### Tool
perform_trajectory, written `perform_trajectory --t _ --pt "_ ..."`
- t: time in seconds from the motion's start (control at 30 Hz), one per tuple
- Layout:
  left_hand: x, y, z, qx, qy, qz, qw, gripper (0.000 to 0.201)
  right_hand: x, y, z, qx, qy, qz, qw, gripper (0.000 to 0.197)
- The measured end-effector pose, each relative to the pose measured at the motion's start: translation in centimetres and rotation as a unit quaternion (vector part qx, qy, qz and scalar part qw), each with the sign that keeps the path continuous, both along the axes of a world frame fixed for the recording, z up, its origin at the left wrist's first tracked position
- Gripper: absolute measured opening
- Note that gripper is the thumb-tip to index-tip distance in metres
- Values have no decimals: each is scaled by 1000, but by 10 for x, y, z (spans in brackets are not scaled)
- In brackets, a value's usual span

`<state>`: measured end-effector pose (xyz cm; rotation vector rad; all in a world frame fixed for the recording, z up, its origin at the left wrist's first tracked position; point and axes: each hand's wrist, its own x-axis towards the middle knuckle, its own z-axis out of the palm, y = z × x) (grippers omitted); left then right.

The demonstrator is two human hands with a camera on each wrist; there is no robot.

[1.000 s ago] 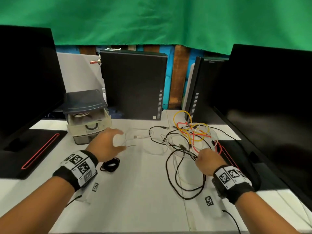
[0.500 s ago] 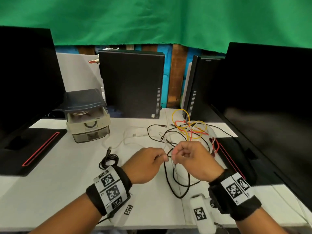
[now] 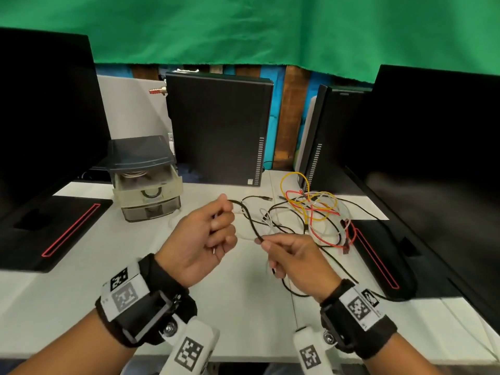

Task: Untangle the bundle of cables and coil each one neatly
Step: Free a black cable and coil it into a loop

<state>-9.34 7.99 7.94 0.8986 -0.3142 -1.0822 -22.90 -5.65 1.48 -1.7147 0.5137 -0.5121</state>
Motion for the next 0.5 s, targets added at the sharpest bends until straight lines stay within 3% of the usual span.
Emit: perform_trajectory --t 0.13,0.2,0.23,0.27,0.33,0.4,0.47,0.5 --pt "7 5 0 -75 -5 94 993 35 5 31 -5 -116 19 78 990 22" --pt "14 6 -3 -63 -106 134 983 34 3 41 -4 -203 42 115 972 26" --pt "18 6 -6 -39 -197 171 964 34 2 44 -1 -226 52 126 964 27" --pt "23 8 -10 -7 -311 215 926 36 0 45 2 -239 58 134 960 28" --pt "34 10 -16 55 -536 254 803 39 -4 46 10 -252 50 147 955 27" --pt "44 13 -23 115 -664 191 714 36 -8 41 19 -264 23 136 954 23" --pt "47 15 -30 175 -705 86 682 35 -11 29 29 -275 -16 96 956 19" --pt "45 16 -32 196 -690 26 696 37 -12 20 34 -276 -38 68 958 16"
